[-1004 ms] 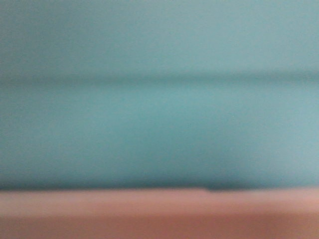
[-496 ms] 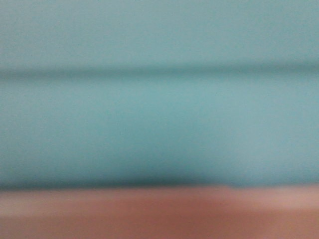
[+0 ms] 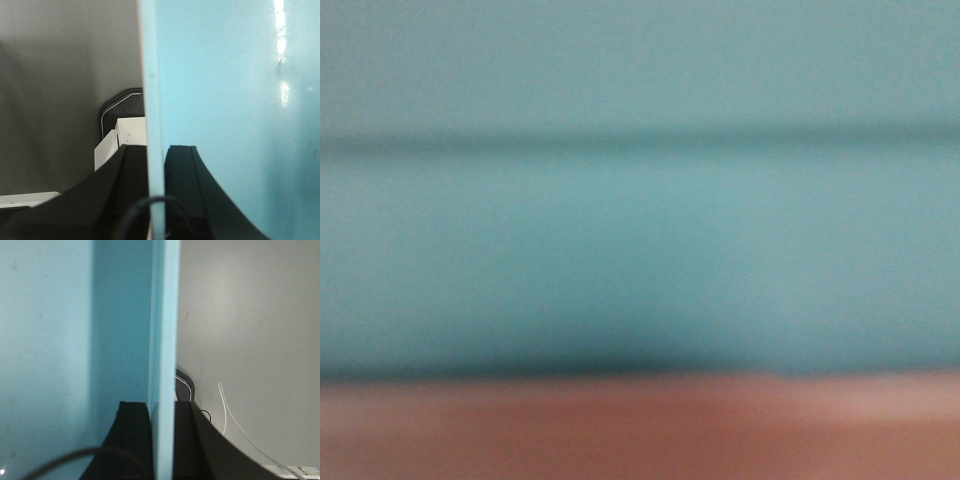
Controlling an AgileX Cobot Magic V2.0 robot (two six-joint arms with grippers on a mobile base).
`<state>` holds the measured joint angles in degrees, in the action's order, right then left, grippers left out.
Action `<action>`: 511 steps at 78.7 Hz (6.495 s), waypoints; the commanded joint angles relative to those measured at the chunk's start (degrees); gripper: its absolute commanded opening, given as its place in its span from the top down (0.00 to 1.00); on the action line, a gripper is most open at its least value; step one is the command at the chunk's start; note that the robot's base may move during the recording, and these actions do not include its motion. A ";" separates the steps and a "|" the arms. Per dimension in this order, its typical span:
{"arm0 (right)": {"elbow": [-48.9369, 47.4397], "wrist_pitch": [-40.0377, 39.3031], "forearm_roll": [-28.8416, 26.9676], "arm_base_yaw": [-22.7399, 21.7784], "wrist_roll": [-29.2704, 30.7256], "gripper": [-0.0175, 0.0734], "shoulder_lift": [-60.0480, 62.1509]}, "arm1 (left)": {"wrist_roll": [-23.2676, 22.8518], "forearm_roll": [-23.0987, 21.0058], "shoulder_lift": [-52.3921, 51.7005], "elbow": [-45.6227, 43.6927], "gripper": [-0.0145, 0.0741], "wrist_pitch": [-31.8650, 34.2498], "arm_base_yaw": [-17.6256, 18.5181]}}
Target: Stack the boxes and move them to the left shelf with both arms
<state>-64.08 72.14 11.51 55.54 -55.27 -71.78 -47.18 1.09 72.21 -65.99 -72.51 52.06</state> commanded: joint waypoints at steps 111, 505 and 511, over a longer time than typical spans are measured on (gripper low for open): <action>-2.23 -0.01 -0.88 0.40 0.28 0.73 1.66 | 0.40 -3.89 -1.86 -2.22 0.84 -2.70 0.70; -2.23 0.82 -0.28 0.34 0.28 0.73 1.72 | 0.40 7.85 -1.53 -2.22 0.84 -2.00 0.70; -2.23 0.82 -0.09 0.34 0.28 0.73 1.72 | 0.40 7.85 -1.53 -2.22 0.84 -2.00 0.70</action>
<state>-64.08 72.14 10.07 55.63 -55.72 -71.89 -46.82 7.28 72.32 -66.07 -72.12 52.39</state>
